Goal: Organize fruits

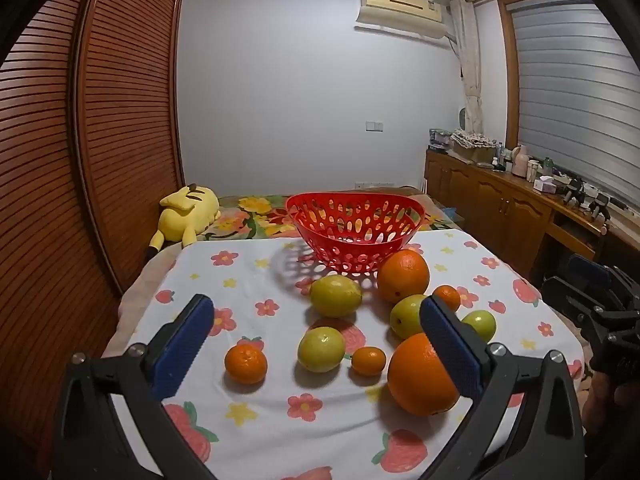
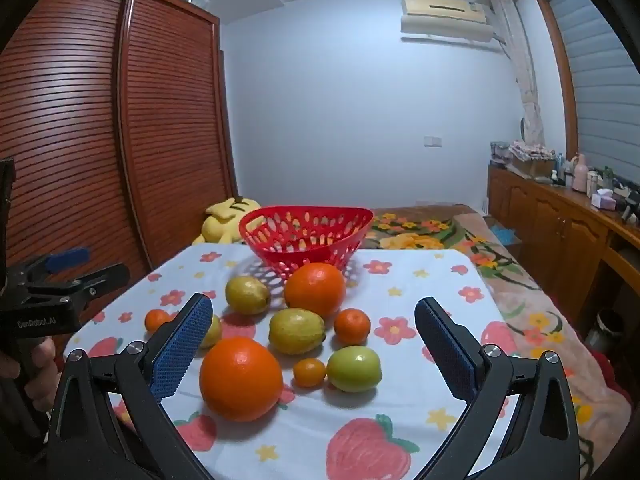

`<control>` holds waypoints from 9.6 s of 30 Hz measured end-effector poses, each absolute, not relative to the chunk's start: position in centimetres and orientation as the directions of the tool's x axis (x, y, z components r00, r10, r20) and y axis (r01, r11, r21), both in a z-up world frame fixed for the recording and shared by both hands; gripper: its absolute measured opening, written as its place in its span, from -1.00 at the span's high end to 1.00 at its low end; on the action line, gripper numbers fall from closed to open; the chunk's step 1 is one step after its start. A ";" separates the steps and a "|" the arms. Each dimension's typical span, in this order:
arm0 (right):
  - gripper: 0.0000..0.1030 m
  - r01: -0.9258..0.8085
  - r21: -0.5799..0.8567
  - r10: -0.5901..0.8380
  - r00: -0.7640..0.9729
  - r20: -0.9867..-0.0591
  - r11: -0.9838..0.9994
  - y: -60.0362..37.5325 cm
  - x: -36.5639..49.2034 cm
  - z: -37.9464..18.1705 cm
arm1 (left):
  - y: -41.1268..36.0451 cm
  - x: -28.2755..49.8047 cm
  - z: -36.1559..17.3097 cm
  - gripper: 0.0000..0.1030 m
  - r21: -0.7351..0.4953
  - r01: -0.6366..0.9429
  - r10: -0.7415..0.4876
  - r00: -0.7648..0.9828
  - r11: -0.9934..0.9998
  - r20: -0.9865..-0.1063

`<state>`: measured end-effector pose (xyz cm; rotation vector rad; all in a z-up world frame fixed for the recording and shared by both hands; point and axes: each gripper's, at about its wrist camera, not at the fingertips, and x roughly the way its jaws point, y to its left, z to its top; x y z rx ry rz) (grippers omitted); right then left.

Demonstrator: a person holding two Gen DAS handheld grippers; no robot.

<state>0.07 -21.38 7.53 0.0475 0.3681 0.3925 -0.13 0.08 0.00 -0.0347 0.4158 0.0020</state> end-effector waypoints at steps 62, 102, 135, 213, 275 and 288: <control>-1.00 -0.373 0.097 0.382 0.852 -0.358 0.923 -20.3 -0.3 8.0 | -0.1 -1.2 1.1 -1.00 -0.001 -0.004 0.003 0.914 1.000 -0.405; -1.00 -0.416 0.106 0.418 0.795 -0.439 0.903 -18.6 1.0 5.6 | 1.6 0.0 -2.0 -1.00 -0.006 -0.042 0.034 0.876 0.999 -0.481; -0.99 -0.528 0.106 0.482 0.651 -0.587 0.842 -13.5 4.6 0.2 | 7.3 4.7 -9.4 -1.00 -0.027 -0.031 0.006 0.770 0.999 -0.638; -0.65 -0.599 0.135 0.558 0.608 -0.565 0.789 -16.3 10.4 6.3 | 3.5 10.9 -2.2 0.17 -0.137 0.154 -0.205 0.798 0.978 -0.567; -0.65 -0.744 -0.119 0.246 0.361 -0.900 0.657 -8.0 31.8 1.7 | 0.7 27.3 -3.5 0.17 -0.095 0.210 -0.220 0.718 0.973 -0.660; -0.69 -0.701 -0.107 0.297 0.429 -0.853 0.706 -9.5 31.7 4.6 | 0.5 27.3 -3.6 0.15 -0.103 0.229 -0.238 0.706 0.968 -0.667</control>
